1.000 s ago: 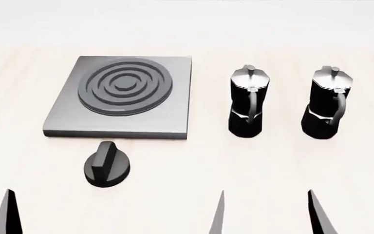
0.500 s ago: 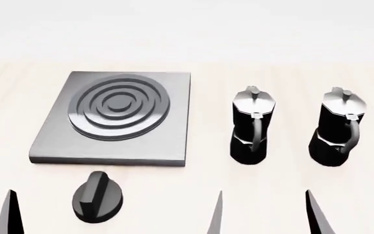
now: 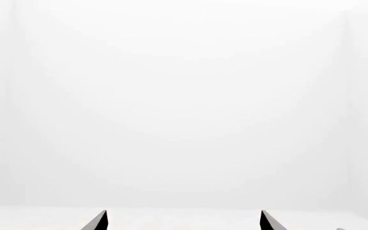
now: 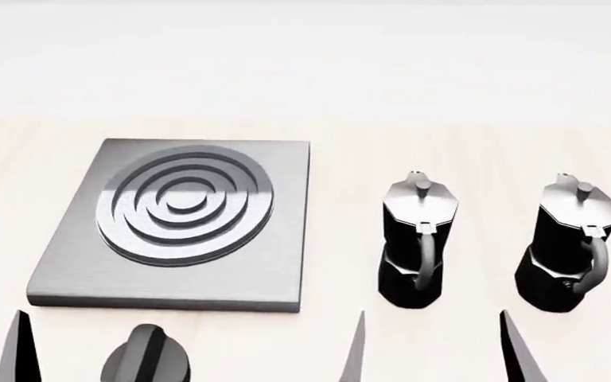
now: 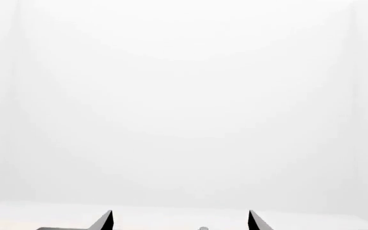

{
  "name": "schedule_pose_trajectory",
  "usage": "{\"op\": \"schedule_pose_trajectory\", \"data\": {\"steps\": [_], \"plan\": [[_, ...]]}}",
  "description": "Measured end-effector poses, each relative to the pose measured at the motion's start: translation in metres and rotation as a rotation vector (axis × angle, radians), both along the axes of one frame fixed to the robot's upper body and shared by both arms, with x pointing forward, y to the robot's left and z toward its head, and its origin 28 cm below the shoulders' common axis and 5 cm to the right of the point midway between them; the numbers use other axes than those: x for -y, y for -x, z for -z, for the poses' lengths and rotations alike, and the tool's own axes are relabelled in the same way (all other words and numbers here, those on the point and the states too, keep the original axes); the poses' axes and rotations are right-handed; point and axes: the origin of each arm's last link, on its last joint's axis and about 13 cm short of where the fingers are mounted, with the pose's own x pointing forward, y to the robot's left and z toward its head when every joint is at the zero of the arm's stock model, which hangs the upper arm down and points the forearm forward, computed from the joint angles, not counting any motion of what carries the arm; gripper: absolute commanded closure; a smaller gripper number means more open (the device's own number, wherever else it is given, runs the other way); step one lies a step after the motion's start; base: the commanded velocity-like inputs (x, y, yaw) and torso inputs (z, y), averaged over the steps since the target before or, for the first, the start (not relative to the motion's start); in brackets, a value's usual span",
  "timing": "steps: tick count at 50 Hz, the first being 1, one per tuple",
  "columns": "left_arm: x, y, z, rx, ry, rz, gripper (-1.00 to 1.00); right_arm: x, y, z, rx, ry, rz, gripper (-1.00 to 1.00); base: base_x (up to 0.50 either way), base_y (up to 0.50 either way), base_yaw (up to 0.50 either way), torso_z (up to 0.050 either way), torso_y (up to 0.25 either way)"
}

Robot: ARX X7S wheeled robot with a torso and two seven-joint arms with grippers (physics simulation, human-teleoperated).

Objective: Put both moka pots on the stove.

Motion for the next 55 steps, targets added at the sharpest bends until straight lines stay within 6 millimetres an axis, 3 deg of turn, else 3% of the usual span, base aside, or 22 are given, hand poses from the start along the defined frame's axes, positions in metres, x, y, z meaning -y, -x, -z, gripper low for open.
{"op": "schedule_pose_trajectory", "data": {"steps": [8, 42, 55], "plan": [[0.0001, -0.0003, 0.0004, -0.001, -0.001, -0.001, -1.00, 0.0005, -0.0002, 0.0005, -0.001, -0.012, -0.004, -1.00, 0.00, 0.01, 0.00, 0.000, 0.000], [0.0004, -0.0009, 0.0016, -0.003, -0.003, -0.002, -1.00, 0.0008, -0.0008, 0.0020, -0.004, -0.019, -0.009, -1.00, 0.00, 0.28, 0.00, 0.000, 0.000], [0.0004, -0.0015, 0.0026, -0.005, -0.007, -0.004, -1.00, 0.0003, -0.0027, 0.0021, -0.023, 0.002, 0.004, -1.00, 0.00, 0.02, 0.00, 0.000, 0.000]]}}
